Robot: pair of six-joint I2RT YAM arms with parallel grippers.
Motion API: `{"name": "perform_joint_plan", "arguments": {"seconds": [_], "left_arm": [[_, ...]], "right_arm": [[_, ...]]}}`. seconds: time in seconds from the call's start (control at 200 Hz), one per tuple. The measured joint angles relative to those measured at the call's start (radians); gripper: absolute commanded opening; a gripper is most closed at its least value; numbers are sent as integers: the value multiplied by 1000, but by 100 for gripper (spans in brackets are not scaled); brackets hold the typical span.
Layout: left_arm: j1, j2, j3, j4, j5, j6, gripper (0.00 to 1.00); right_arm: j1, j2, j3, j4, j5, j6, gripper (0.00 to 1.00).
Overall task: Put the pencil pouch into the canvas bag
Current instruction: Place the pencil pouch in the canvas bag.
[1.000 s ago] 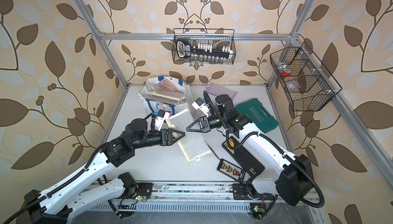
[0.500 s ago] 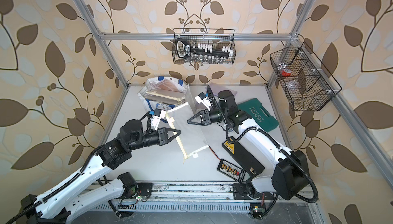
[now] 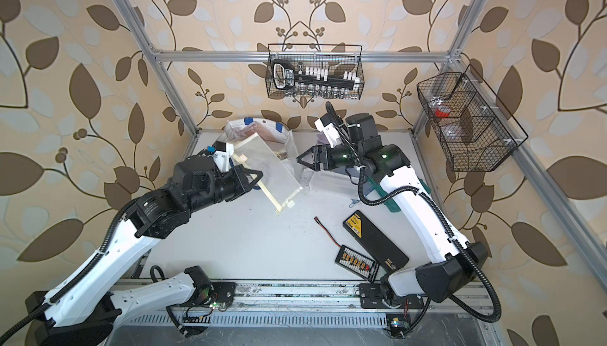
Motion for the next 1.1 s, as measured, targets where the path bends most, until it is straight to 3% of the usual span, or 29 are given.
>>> {"name": "perform_joint_plan", "arguments": {"seconds": [0.395,0.68,1.105], "left_arm": [[196,353,383,-124,-223,-235,0],[332,531,401,-104,-228,-373,0],[345,702,446,-86,-160,-459,0]], "right_arm": [[0,-103,-2,-58,91,35,93],[0,-150,-23,-62,92,47,95],[0,-150,-35,-71,99,45,96]]}}
